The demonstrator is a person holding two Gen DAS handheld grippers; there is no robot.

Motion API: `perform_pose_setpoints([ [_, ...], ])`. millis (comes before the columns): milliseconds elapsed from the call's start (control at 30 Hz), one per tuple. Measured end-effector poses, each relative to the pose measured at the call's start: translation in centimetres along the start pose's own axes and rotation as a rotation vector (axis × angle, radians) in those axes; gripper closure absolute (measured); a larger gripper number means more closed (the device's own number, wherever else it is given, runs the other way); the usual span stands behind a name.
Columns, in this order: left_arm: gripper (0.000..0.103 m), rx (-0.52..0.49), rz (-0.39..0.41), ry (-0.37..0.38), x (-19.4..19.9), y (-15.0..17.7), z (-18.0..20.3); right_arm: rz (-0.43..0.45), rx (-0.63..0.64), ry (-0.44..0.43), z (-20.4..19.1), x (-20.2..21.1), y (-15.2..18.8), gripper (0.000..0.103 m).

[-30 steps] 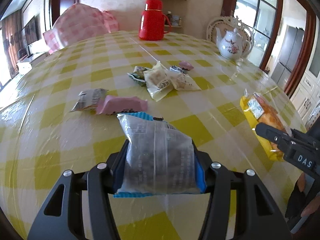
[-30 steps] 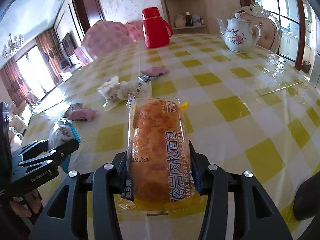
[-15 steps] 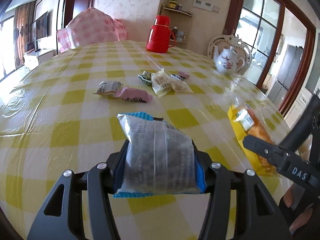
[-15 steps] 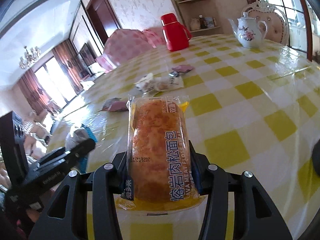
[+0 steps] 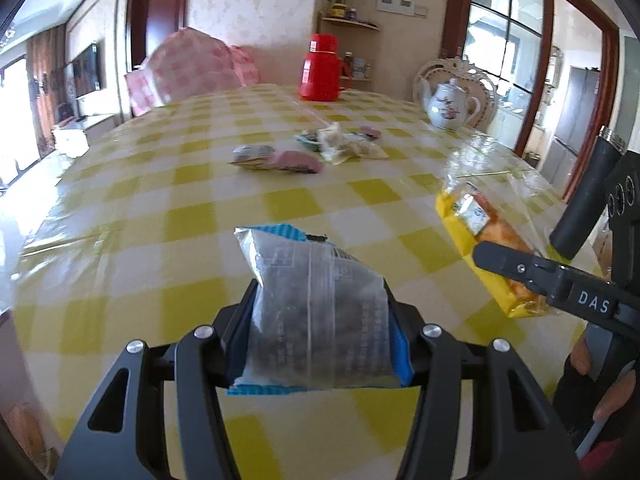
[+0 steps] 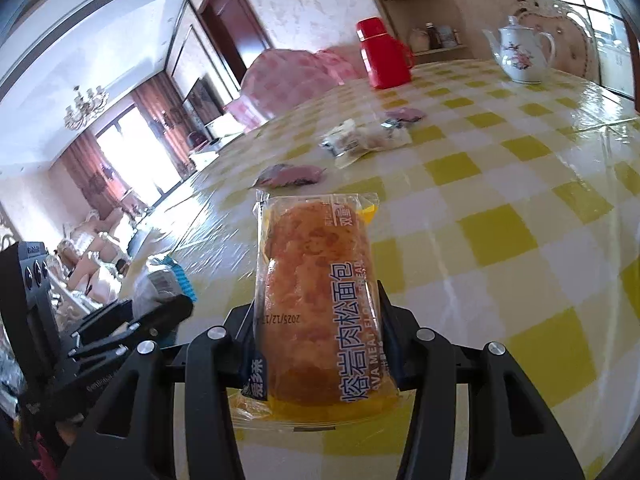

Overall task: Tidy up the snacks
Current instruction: 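Carry both held bags off the table over the purple box, then open both grippers to drop the bags into the purple box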

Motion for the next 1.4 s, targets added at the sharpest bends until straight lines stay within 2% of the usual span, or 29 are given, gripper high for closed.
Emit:
perform_pose_setpoints([
  [200,0.048,0.032,0.016,-0.062,2.8,1.2,-4.1,-0.024,0.078,-0.05,-4.4,-0.5,1.2,0.055],
  [400,0.048,0.064,0.017,-0.137,5.6,2.0,-8.9,-0.046,0.189,-0.1,-10.7,-1.1,2.4,0.055],
  [600,0.047,0.086,0.005,-0.231,7.9,3.0,-14.2,-0.079,0.308,-0.153,-17.2,-2.2,3.7,0.055],
  [733,0.047,0.061,-0.002,-0.319,9.4,3.3,-17.4,-0.107,0.403,-0.192,-22.1,-3.1,4.9,0.055],
  [1033,0.047,0.1,-0.099,-0.445,13.0,5.3,-27.1,-0.188,0.63,-0.285,-32.4,-4.8,9.3,0.055],
  [1133,0.047,0.135,-0.112,-0.518,14.5,6.0,-30.2,-0.218,0.696,-0.307,-35.2,-5.6,11.0,0.055],
  [1200,0.047,0.169,-0.104,-0.539,15.2,6.3,-31.6,-0.227,0.729,-0.315,-36.9,-6.2,12.0,0.055],
  [1267,0.042,0.224,-0.084,-0.578,16.1,6.6,-33.2,-0.195,0.745,-0.327,-38.0,-6.7,12.4,0.054],
  [1300,0.026,0.262,-0.057,-0.628,16.6,6.6,-34.1,-0.168,0.745,-0.33,-38.5,-6.7,12.5,0.053],
  [1333,0.017,0.283,-0.037,-0.667,17.1,6.5,-34.7,-0.135,0.736,-0.33,-38.9,-6.8,12.4,0.049],
  [1400,0.008,0.311,-0.005,-0.723,17.8,6.4,-35.5,-0.119,0.698,-0.348,-38.6,-6.7,11.8,0.029],
])
Point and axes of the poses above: each gripper's, at about its wrist camera, not at the fingertips, and x roughly against the way its jaws point, z to its right, y to its underside, the point moved 3 cm from there along -x, roughly the way its jaws point, and after that the axes turned 4 degrees about x, right-handed, at the moved point
